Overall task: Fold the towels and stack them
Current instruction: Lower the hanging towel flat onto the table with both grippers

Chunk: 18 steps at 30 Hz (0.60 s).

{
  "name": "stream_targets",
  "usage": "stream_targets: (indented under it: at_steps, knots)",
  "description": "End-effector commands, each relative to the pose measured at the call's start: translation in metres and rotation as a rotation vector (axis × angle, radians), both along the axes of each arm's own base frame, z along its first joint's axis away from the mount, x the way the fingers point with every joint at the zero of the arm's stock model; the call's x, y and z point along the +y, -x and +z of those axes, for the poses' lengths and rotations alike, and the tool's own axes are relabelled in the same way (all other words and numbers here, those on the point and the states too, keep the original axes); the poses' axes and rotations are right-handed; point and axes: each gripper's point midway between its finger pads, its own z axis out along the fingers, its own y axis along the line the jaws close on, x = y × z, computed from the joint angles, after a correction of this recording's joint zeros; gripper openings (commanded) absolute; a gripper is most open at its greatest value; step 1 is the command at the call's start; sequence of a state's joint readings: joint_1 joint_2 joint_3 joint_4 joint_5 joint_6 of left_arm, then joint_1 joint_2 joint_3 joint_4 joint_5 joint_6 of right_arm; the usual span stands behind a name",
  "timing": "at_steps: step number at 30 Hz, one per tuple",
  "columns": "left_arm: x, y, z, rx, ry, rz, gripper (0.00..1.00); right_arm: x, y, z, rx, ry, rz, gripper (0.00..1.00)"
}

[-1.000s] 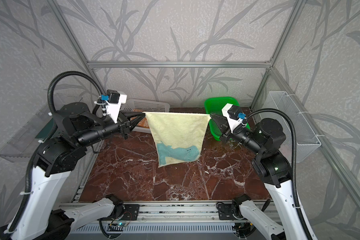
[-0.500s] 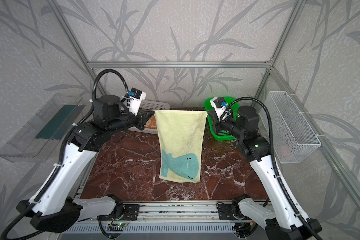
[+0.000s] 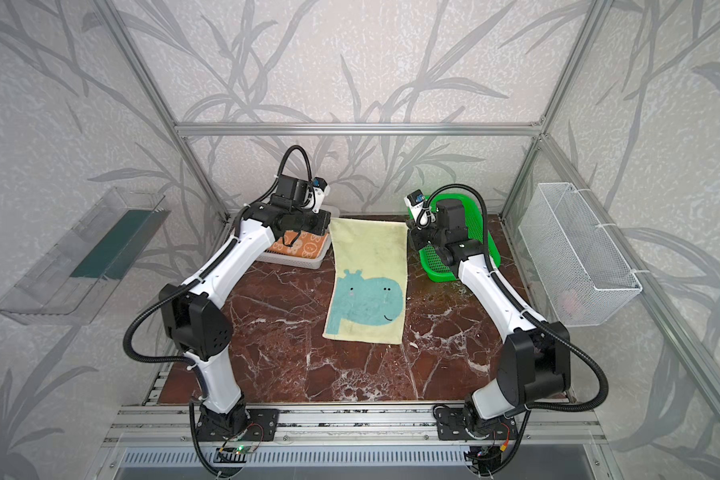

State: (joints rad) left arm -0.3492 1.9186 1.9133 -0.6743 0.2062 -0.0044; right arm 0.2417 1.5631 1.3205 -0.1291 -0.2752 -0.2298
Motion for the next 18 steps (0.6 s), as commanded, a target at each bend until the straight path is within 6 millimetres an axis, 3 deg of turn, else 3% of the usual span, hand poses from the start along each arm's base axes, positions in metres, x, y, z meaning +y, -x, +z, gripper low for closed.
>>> stream_targets:
  at_steps: [1,6,10,18]
  knots:
    - [0.001,-0.012,0.003,-0.037,-0.033,-0.018,0.00,-0.004,-0.017,0.000,-0.048,-0.005,-0.027,0.00]
    - [0.001,-0.018,-0.025,-0.014,-0.075,-0.030,0.00,-0.004,-0.026,-0.030,0.003,0.012,-0.036,0.00]
    - [0.000,-0.016,-0.036,-0.018,-0.074,-0.042,0.00,-0.004,-0.025,-0.045,0.032,0.020,-0.032,0.00]
    - [0.001,-0.002,-0.047,-0.001,-0.084,-0.055,0.00,-0.004,0.000,-0.058,0.069,0.012,0.013,0.00]
